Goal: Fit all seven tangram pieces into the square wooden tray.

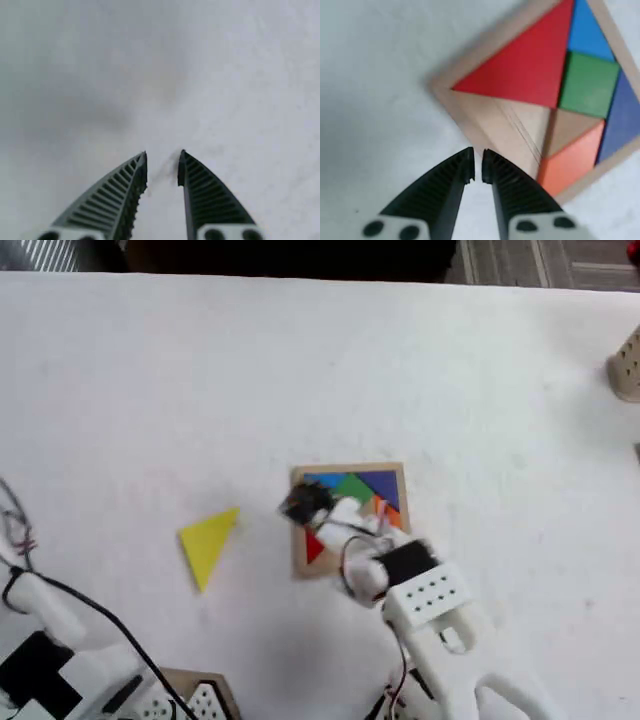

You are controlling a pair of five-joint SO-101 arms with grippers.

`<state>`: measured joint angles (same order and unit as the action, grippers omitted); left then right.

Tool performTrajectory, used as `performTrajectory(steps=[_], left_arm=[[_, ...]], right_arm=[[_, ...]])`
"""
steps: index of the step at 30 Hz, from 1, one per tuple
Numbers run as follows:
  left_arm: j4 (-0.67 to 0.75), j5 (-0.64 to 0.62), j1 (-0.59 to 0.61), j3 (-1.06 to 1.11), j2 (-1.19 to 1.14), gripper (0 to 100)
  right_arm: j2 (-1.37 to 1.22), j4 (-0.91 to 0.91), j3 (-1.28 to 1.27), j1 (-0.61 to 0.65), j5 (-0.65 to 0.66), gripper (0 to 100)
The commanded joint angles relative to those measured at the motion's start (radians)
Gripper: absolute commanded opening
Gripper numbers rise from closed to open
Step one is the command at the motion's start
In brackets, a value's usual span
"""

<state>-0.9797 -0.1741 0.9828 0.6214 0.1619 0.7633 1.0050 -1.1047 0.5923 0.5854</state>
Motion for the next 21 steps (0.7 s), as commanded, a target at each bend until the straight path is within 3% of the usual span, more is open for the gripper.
performTrajectory(steps=[1, 4, 9, 21], left_arm=[[0.087, 0.103, 0.205, -0.043, 0.045, 14], [0.157, 0.152, 0.309, -0.049, 0.045, 14], [0.153, 0.285, 0.32, -0.043, 0.044, 14], [0.199, 0.224, 0.315, -0.044, 0.044, 14]], right_arm=[[0.018, -0.07, 0.057, 0.216, -0.012, 13.5], [0.016, -0.151, 0.058, 0.349, -0.005, 19.7], [-0.093, -0.217, 0.115, 0.486, 0.057, 23.0], [-0.657, -0.205, 0.578, 0.495, 0.29, 23.0]])
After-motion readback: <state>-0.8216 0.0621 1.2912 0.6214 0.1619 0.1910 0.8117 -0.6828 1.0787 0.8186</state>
